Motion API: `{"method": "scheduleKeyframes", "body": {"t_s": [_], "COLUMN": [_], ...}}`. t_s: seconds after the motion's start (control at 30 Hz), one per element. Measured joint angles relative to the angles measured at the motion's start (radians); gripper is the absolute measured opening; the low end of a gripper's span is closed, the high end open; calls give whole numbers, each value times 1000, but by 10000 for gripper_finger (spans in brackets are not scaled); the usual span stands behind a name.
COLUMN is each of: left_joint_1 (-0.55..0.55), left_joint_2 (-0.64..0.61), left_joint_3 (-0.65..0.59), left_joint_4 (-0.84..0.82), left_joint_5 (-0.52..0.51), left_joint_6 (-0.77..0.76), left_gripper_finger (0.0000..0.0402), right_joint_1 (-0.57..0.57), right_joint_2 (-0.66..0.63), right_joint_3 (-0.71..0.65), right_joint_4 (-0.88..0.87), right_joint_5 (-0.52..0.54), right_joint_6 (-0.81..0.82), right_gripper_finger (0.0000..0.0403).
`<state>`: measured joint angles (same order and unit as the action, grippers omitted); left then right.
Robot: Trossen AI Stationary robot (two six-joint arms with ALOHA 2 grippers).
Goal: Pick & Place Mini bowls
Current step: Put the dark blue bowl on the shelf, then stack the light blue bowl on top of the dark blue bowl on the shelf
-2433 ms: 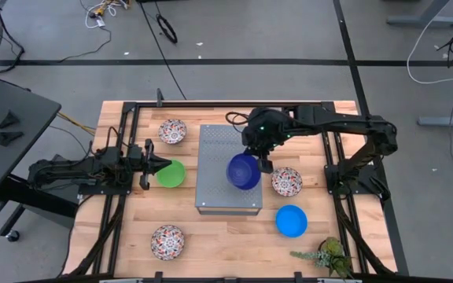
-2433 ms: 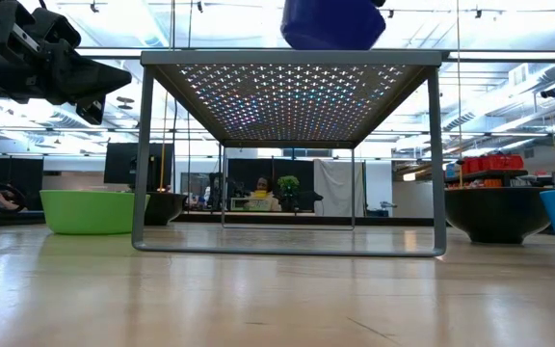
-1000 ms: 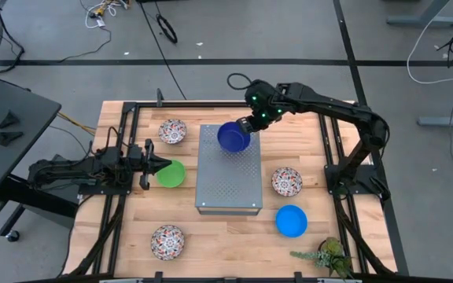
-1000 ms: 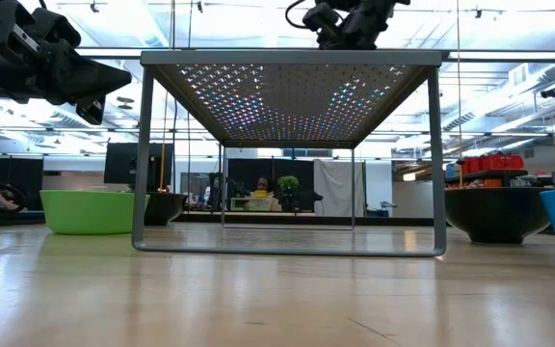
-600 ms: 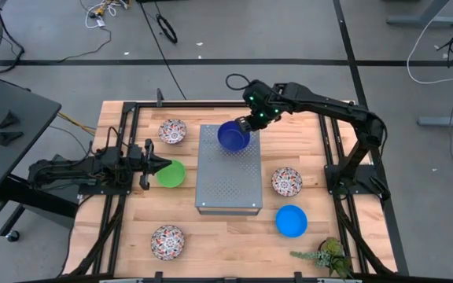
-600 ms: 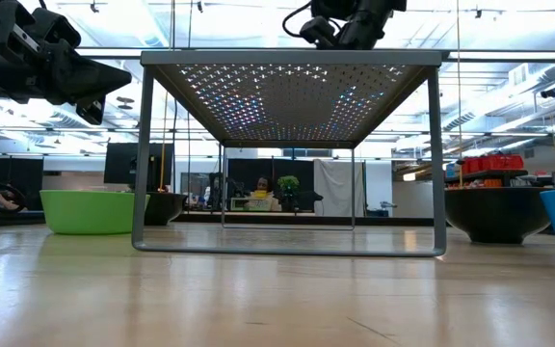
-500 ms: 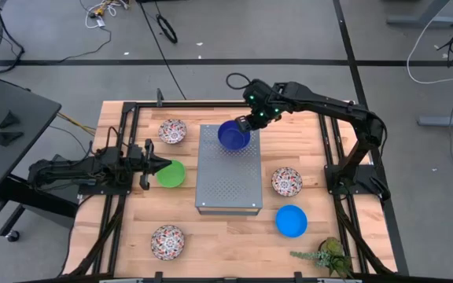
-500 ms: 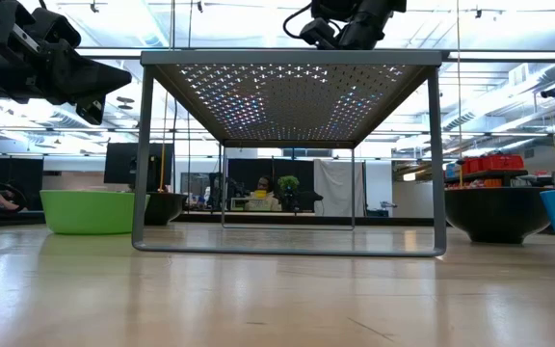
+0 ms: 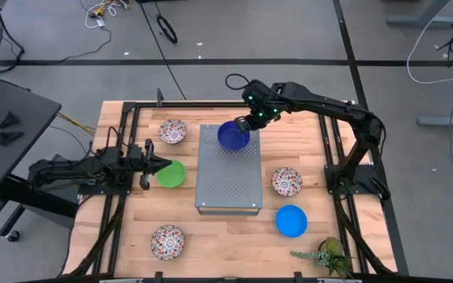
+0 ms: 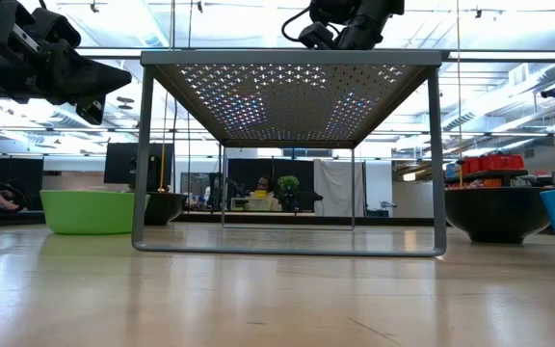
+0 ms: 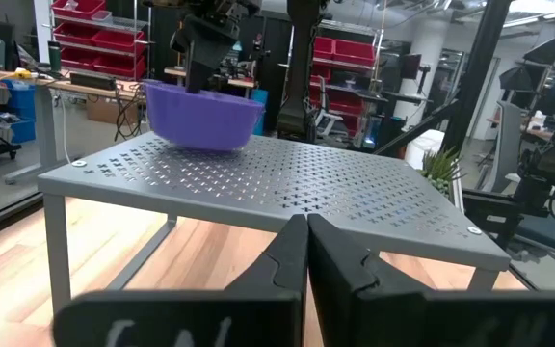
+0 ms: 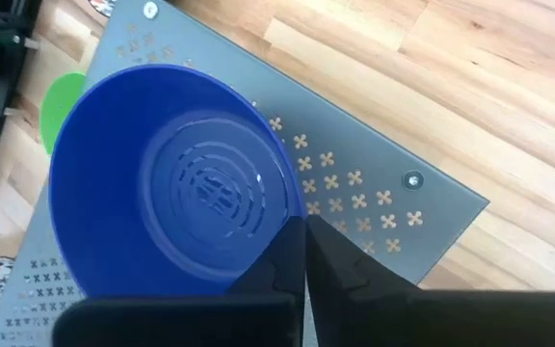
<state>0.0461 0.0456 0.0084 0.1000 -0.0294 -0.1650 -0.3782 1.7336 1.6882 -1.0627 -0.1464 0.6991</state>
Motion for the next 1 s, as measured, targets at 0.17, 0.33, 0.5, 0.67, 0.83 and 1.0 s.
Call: {"method": "scheduleKeyframes", "body": {"t_s": [0.17,0.33,0.5,0.67,0.83,1.0], "left_joint_1": [0,0,0,0,0,0], "left_joint_2": [0,0,0,0,0,0], "left_joint_3": [0,0,0,0,0,0], "left_joint_4": [0,0,0,0,0,-1], "left_joint_5": [0,0,0,0,0,0], "left_joint_6": [0,0,0,0,0,0], "left_gripper_finger": [14,14,14,14,14,14], "right_joint_1": [0,0,0,0,0,12], "right_joint_2": [0,0,0,-3,-33,-87], "right_joint_3": [0,0,0,0,0,0], "right_joint_4": [15,17,20,24,29,21], "right_joint_5": [-8,-19,-19,-21,-28,-33], "right_joint_6": [-2,-4,-11,-31,-54,-95], "right_gripper_finger": [21,40,74,105,120,119]}}
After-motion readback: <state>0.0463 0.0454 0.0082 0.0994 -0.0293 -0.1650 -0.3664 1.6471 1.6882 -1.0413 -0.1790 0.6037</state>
